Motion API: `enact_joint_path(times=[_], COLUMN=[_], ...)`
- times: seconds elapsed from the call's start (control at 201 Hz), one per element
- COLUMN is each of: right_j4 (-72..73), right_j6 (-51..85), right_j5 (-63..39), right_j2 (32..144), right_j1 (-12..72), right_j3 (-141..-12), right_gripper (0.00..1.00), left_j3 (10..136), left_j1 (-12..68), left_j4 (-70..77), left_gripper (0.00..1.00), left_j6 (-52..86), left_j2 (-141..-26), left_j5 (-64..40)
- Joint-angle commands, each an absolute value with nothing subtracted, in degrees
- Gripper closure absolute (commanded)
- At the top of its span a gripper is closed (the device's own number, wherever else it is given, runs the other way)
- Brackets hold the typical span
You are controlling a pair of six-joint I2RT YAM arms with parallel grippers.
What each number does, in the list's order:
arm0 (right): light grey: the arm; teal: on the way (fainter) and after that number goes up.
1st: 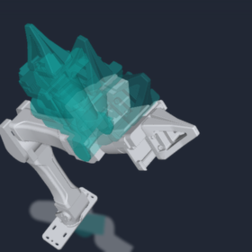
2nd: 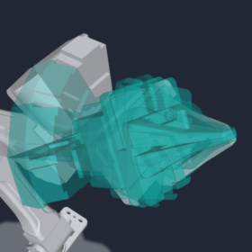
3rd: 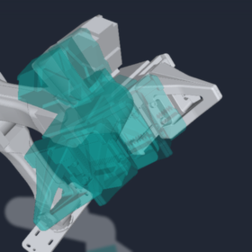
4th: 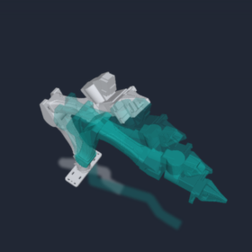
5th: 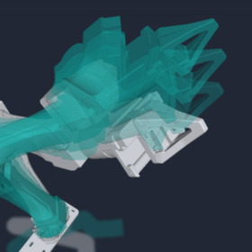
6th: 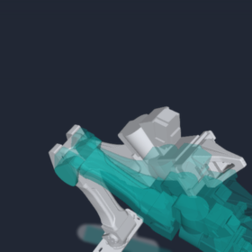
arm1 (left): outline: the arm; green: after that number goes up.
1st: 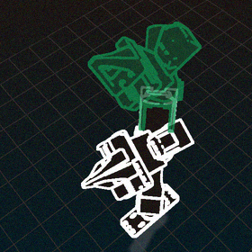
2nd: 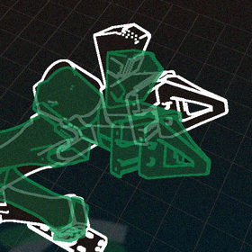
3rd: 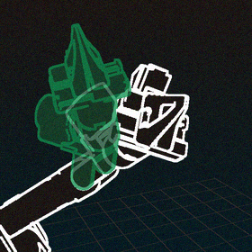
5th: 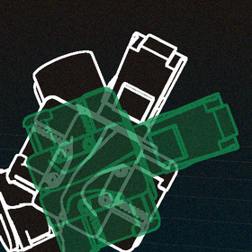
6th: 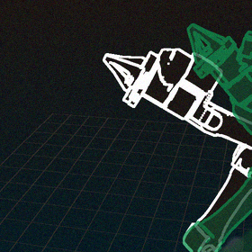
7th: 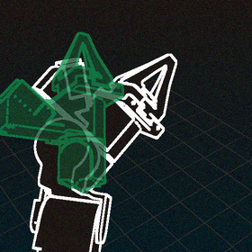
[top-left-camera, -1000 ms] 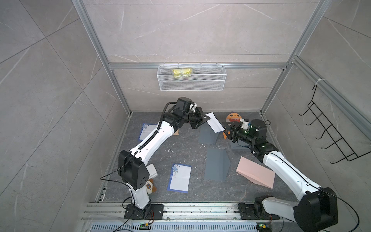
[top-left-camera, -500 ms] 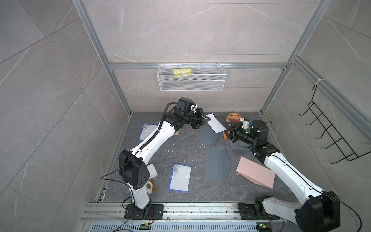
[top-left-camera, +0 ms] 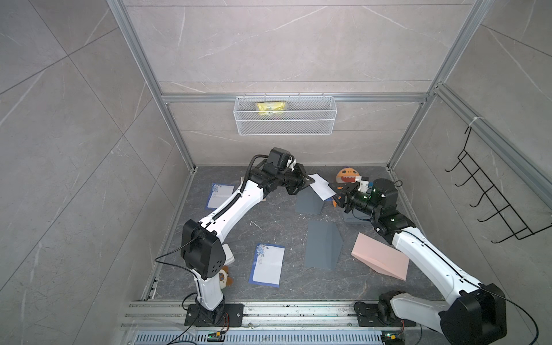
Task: Take the letter paper out of the envelope
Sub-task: Unfold the letter paper.
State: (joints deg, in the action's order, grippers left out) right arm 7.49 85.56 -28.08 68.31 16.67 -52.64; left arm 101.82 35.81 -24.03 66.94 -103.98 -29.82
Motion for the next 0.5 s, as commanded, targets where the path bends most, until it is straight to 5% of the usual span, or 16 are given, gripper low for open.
enact_joint_path(times=[0.0, 0.289, 0.493], right_j4=[8.34, 8.66, 7.43], right_j6=[86.2, 86.4, 85.33], right_j5=[-27.55, -26.81, -26.47], right_j2=[68.03, 68.78, 68.99], right_j1=[17.46, 18.77, 18.93], right_j3=[-51.65, -52.31, -52.71], right_gripper=[0.72, 0.76, 0.93], left_j3=[104.58, 104.41, 104.45], left_j1=[36.3, 36.47, 36.58], left_j4=[-22.59, -20.78, -19.64], left_gripper=[1.0, 1.0, 1.0], left_j6=[66.41, 67.18, 67.48], left_j2=[-104.1, -104.94, -105.21], left_j5=[-29.44, -29.58, -30.2])
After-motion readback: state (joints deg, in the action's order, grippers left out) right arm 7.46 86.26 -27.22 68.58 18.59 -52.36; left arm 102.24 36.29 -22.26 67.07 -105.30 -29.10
